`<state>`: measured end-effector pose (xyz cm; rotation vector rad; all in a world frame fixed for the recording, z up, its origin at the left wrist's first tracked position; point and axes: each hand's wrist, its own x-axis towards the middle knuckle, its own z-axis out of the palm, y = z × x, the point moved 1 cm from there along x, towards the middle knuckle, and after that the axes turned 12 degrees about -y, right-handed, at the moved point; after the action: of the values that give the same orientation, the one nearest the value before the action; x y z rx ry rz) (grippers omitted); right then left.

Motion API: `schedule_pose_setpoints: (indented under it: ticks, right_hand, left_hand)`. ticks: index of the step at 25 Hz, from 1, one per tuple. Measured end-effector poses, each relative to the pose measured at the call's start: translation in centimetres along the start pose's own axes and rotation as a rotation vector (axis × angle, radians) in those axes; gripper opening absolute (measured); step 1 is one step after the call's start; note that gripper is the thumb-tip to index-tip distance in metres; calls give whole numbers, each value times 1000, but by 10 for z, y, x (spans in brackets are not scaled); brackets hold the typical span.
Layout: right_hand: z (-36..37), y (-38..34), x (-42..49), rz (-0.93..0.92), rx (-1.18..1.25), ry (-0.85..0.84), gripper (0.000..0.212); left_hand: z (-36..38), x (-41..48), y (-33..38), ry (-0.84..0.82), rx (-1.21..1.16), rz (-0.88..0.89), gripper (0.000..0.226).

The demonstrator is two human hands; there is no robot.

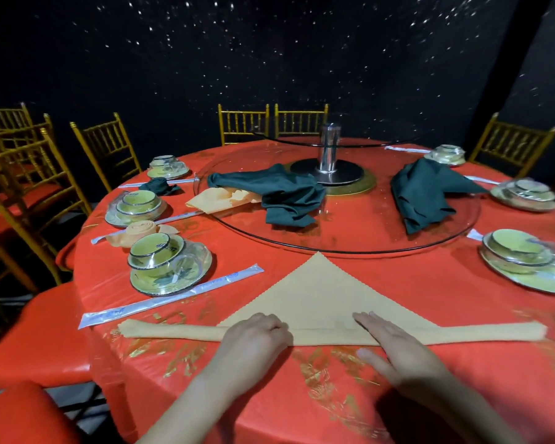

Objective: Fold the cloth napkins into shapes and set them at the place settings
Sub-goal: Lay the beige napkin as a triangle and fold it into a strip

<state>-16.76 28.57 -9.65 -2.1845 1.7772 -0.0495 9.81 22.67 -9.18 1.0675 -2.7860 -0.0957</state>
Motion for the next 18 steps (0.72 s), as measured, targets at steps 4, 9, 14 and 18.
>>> schedule_pose_setpoints:
  ticks: [4, 9, 14, 18]
  right_hand:
    - [-8, 6, -2, -47, 35, 125, 60]
    - [-11, 2, 7, -73, 16, 67, 57]
    - [-12, 5, 15, 27, 76, 101, 29]
    - [-8, 8, 16, 57, 75, 92, 34]
  left_hand:
    - [-8, 4, -3, -53, 1, -42, 34]
    - [-13, 10, -12, -172, -100, -138, 49]
    - [-13, 25, -3, -131, 50, -212, 17]
    - [2, 42, 44, -33, -104, -19, 29]
